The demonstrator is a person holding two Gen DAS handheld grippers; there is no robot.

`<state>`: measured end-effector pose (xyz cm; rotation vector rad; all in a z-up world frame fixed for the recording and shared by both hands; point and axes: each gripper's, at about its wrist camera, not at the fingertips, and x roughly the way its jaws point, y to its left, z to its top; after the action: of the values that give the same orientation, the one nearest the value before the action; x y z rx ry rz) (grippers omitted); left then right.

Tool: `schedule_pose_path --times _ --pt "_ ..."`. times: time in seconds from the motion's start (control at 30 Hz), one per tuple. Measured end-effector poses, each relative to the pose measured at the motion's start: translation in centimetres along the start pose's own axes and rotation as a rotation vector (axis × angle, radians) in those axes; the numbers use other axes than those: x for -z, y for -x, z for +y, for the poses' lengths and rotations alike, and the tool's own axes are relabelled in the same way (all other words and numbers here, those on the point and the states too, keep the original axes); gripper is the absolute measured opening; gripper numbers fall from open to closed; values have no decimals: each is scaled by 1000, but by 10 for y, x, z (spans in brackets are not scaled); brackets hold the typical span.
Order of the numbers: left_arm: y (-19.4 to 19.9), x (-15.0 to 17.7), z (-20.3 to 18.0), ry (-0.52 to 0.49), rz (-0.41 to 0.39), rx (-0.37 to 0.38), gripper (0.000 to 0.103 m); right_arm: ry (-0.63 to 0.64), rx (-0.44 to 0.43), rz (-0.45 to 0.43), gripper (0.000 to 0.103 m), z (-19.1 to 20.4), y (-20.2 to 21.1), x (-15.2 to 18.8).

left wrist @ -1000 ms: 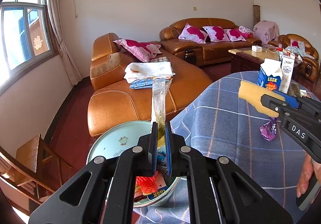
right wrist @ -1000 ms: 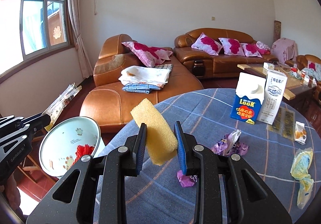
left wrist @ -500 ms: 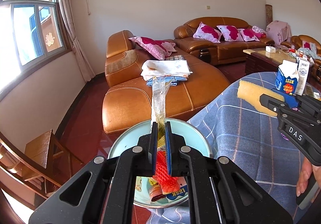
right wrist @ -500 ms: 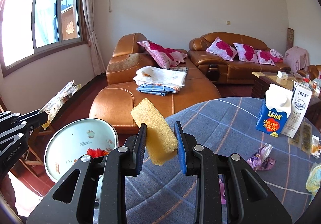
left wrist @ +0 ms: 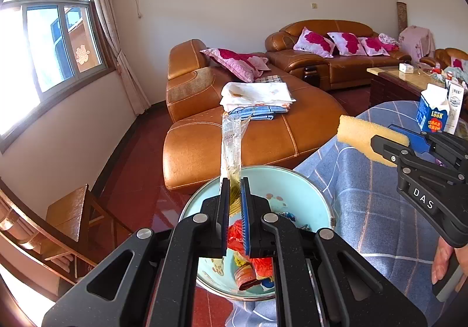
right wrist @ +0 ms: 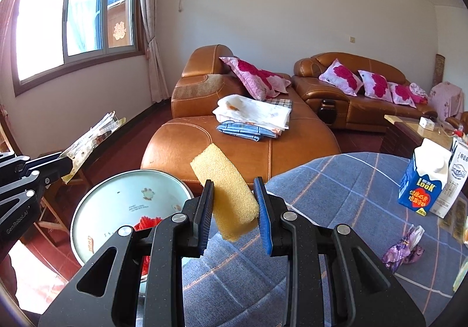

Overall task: Collect trash
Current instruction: 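Carry the clear wrapper and yellow sponge over the bucket, then open the left tool to drop the wrapper while the right tool releases the sponge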

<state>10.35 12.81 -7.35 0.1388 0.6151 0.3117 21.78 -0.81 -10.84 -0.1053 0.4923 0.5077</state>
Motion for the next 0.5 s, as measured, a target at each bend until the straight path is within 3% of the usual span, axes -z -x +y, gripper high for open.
schedule_pose_path --times 0.5 --pt "-12 3 15 -3 41 -74 7 37 -29 4 28 17 -15 -2"
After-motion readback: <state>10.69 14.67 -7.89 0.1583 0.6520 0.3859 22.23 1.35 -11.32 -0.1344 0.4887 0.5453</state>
